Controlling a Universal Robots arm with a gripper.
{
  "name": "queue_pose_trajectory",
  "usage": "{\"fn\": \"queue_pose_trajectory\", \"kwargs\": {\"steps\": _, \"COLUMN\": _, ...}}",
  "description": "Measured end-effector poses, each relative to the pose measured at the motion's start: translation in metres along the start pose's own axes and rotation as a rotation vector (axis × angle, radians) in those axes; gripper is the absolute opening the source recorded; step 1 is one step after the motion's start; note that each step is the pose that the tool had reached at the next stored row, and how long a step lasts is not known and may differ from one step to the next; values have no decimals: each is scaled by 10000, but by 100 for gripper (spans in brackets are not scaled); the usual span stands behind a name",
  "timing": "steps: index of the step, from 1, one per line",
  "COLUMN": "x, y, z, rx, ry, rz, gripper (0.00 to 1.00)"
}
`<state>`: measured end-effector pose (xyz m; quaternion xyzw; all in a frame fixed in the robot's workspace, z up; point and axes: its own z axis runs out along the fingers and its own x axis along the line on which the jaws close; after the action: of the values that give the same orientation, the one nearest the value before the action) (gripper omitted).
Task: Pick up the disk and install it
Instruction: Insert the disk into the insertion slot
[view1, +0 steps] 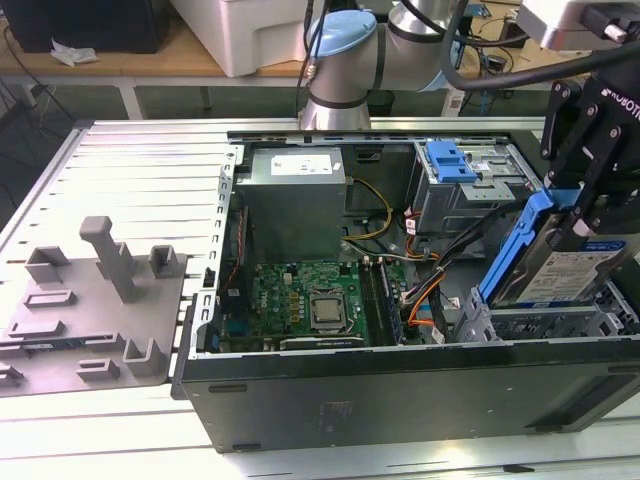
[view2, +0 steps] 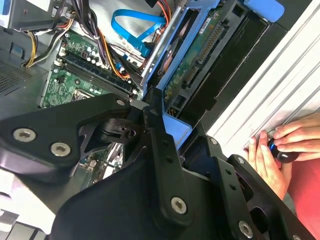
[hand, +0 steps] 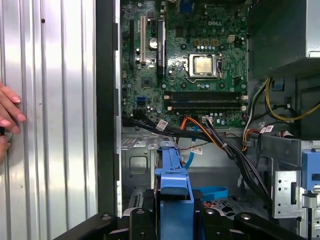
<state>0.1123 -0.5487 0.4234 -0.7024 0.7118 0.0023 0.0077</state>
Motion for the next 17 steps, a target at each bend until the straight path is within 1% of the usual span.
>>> {"fn": "queue_pose_trajectory", "kwargs": {"steps": 2, "x": 0, "y": 0, "z": 29, "rx": 0, "ry": 0, "rz": 2, "gripper": 36}}
{"fn": "queue_pose_trajectory", "kwargs": {"steps": 17, "x": 3, "y": 1, "z": 167, "rx": 0, "ry": 0, "rz": 12, "gripper": 36}}
